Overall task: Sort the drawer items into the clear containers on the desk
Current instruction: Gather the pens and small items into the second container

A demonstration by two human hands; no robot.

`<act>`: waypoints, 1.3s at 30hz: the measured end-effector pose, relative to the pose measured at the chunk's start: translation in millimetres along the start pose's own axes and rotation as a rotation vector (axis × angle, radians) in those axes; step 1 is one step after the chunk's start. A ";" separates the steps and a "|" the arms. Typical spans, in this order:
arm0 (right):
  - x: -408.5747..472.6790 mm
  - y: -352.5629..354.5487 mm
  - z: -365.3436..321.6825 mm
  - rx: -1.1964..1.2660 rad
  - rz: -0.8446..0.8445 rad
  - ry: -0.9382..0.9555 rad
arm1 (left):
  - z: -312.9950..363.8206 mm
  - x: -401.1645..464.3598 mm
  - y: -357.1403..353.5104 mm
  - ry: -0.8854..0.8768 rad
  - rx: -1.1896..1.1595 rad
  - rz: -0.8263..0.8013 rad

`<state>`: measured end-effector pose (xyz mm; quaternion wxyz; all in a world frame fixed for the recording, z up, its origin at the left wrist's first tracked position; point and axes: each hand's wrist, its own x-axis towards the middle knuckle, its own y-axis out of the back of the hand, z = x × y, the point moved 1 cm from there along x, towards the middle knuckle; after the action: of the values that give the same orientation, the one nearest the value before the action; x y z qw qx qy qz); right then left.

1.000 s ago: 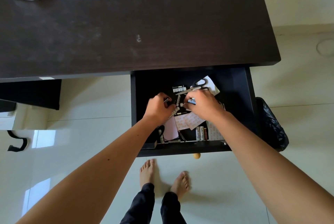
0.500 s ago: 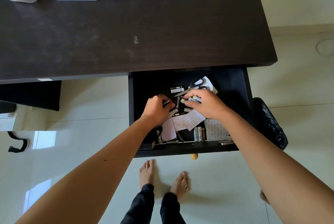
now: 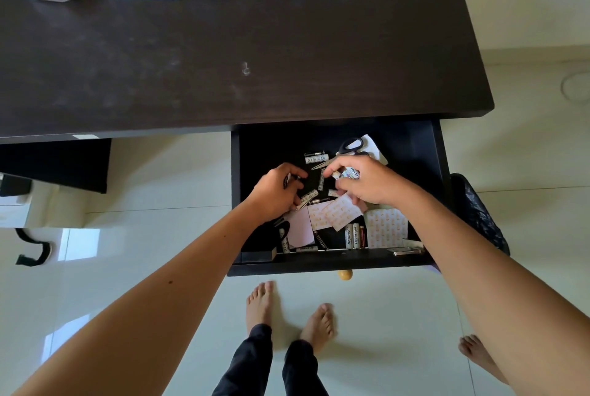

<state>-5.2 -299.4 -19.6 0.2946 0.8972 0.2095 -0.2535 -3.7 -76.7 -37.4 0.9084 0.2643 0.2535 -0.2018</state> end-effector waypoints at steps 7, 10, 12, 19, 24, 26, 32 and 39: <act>12.5 -3.2 -2.6 -0.192 0.068 0.062 | -3.0 3.6 -5.4 -0.062 0.253 -0.026; 14.6 -5.1 -4.9 -0.297 0.040 0.040 | -2.0 6.0 -9.5 -0.067 0.346 -0.021; 14.0 -4.9 -6.4 -0.354 0.021 0.041 | -1.5 7.4 -11.2 -0.075 0.381 -0.012; 16.2 -8.0 -6.1 -0.485 0.017 0.026 | -3.2 10.3 -9.1 -0.044 0.332 0.026; 16.1 -7.9 -5.2 -0.432 0.006 0.040 | -3.0 7.7 -13.1 -0.047 0.378 0.055; 14.5 -4.1 -4.0 -0.347 0.038 0.061 | -3.3 7.4 -16.2 -0.063 0.408 0.067; 9.6 7.5 -1.1 -0.098 0.082 0.027 | -1.5 7.8 -19.5 -0.073 0.411 0.094; 18.8 4.3 -3.4 0.043 0.042 0.018 | -0.7 6.2 -15.9 -0.136 0.328 0.096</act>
<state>12.9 -296.2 -26.3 0.2788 0.9097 0.1879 -0.2437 -7.0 -90.1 -47.5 0.8767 0.4063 0.1423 -0.2145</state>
